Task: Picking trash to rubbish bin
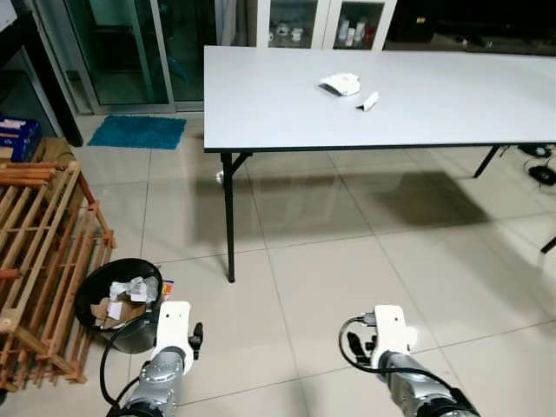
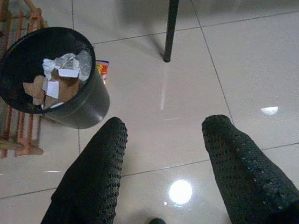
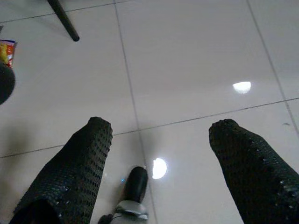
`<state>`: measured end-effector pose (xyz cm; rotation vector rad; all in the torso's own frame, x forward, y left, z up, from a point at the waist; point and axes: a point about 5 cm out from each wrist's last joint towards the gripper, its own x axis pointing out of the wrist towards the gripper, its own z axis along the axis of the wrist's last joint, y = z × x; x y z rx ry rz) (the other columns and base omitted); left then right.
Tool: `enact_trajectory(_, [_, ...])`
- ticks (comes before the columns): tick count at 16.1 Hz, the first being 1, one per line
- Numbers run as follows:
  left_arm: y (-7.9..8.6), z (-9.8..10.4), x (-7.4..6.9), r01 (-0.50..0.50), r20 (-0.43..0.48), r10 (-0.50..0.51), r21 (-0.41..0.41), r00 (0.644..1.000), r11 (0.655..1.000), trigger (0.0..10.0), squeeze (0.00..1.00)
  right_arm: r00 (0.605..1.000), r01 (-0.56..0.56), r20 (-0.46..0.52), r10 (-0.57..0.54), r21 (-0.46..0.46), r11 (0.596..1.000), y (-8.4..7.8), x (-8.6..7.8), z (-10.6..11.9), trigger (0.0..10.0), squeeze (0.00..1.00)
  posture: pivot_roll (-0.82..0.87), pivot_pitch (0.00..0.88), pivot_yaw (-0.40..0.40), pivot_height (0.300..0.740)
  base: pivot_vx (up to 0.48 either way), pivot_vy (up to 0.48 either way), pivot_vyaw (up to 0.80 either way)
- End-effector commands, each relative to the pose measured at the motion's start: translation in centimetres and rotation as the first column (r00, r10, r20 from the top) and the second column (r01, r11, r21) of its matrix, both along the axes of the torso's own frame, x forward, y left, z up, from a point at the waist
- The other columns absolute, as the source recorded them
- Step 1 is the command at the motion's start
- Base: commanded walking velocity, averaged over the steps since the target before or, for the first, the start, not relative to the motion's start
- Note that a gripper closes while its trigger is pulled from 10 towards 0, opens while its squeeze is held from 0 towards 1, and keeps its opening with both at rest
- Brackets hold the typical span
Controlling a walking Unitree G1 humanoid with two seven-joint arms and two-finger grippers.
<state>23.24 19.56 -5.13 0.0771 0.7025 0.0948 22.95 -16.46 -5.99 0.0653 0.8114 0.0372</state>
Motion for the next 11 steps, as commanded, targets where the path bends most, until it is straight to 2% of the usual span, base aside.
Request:
enact_trajectory(1, [0.3, 0.2, 0.3, 0.028, -0.005, -0.028, 0.015, 1.0, 1.0, 10.0, 0.0, 1.0, 0.009, 0.015, -0.009, 0.002, 1.0, 0.3, 0.5, 0.3, 10.0, 0.0, 0.06, 0.0, -0.03, 0.74, 0.0, 0.0, 0.0])
enact_trajectory(4, [1.1, 0.7, 0.8, 0.056, 0.003, -0.056, 0.042, 0.998, 0.998, 10.0, 0.0, 0.999, 0.029, 0.016, -0.03, 0.024, 0.999, 1.1, 0.4, 0.2, 10.0, 0.0, 0.05, 0.0, 0.008, 0.74, 0.0, 0.0, 0.0])
enact_trajectory(6, [1.1, 1.1, 1.3, 0.06, 0.017, -0.061, 0.045, 0.998, 0.997, 10.0, 0.0, 0.999, 0.044, 0.023, -0.044, 0.023, 0.999, 0.9, 0.4, 0.2, 10.0, 0.0, 0.05, 0.0, 0.014, 0.74, 0.0, 0.0, 0.0])
enact_trajectory(9, [0.9, 3.0, 3.5, 0.054, 0.152, -0.061, 0.048, 0.987, 0.997, 10.0, 0.0, 0.991, 0.031, 0.13, -0.028, -0.019, 0.999, 0.4, 2.5, 1.9, 10.0, 0.0, 0.03, 0.0, 0.013, 0.74, 0.0, 0.0, 0.0])
enact_trajectory(11, [0.7, 4.9, 5.2, 0.046, 0.265, -0.057, 0.046, 0.963, 0.998, 10.0, 0.0, 0.964, 0.047, 0.263, -0.036, -0.037, 0.998, -0.1, 4.8, 4.0, 10.0, 0.0, 0.03, 0.0, 0.003, 0.74, 0.0, 0.0, 0.0])
